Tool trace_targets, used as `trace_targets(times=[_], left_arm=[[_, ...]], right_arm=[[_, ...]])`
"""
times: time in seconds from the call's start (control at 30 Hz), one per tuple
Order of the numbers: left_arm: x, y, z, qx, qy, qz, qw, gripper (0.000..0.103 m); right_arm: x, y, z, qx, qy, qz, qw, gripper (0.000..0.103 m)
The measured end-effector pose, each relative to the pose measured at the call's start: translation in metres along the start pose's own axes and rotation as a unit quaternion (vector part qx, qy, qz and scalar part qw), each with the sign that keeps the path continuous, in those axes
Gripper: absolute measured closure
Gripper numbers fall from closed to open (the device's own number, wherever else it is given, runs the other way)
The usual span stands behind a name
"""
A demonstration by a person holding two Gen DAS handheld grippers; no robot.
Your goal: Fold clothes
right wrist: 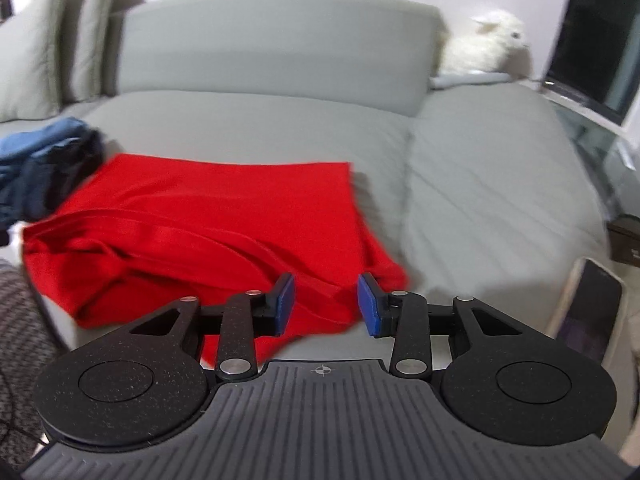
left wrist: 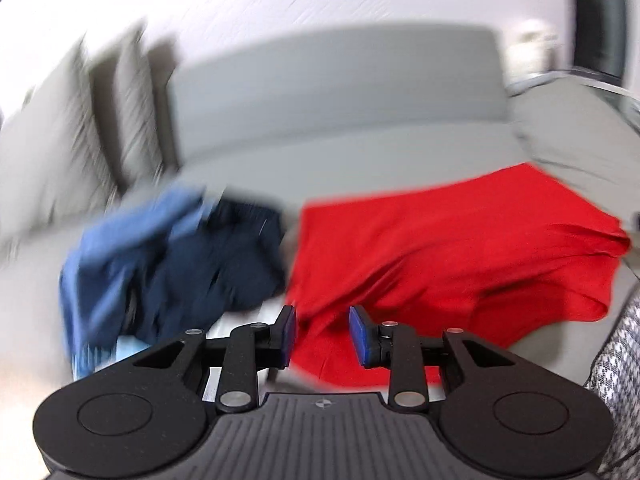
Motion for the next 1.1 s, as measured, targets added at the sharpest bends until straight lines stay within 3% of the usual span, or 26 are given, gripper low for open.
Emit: trace_targets(times=[0.1,0.23,0.3,0.4,0.57,0.7,0.77,0.87,0.93,1.0,1.1], left_arm=[[0.011,-0.008,0.012,0.016,0.002,0.026,0.9995,0.069],[0.018,-0.019,0.039,0.004,0.011,-0.001,0.9999,0.067],[0.019,-0.027,0.053,-0.002,0.014,-0.015,0.9998,0.065],[0.017,-0.042,0.070,-0.012,0.021,-0.046,0.9986,0.063],[0.008,-0.060,0.113,-0.066,0.030,-0.100,0.9923,0.064],[0.015,-0.053,0.139,-0.116,0.037,-0.088,0.9886,0.065],[0.018,-0.048,0.138,-0.121,0.042,-0.085,0.9881,0.076],[0.032,-0.031,0.123,-0.134,0.096,-0.059,0.9846,0.094],[0.042,-0.018,0.106,-0.147,0.134,-0.034,0.9794,0.096],[0.052,0.004,0.080,-0.177,0.180,-0.005,0.9675,0.097],[0.053,0.038,0.049,-0.220,0.170,0.031,0.9602,0.096]], right_arm=[[-0.011,-0.005,0.012,-0.004,-0.025,-0.001,1.000,0.061],[-0.020,-0.014,0.033,-0.025,-0.048,0.025,0.998,0.067],[-0.025,-0.019,0.046,-0.043,-0.057,0.037,0.997,0.077],[-0.028,-0.031,0.063,-0.062,-0.063,0.052,0.995,0.078],[-0.030,-0.066,0.101,-0.090,-0.054,0.075,0.992,0.078],[-0.034,-0.071,0.132,-0.144,-0.049,0.091,0.984,0.078],[-0.035,-0.059,0.147,-0.181,-0.040,0.090,0.979,0.078],[-0.039,-0.035,0.146,-0.223,-0.071,0.091,0.968,0.078],[-0.044,-0.023,0.128,-0.231,-0.096,0.076,0.965,0.078],[-0.048,-0.009,0.108,-0.249,-0.116,0.054,0.960,0.077],[-0.050,0.014,0.072,-0.259,-0.113,0.007,0.959,0.075]])
Point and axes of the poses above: each gripper's, at about its wrist camera, not at the fingertips, and z roughly the way its jaws point, x to its right, y to its underside, the point moved 7 cm from there along z, roughly the way its jaws point, and after that the axes turned 5 degrees about y, right-handed, at the moved point
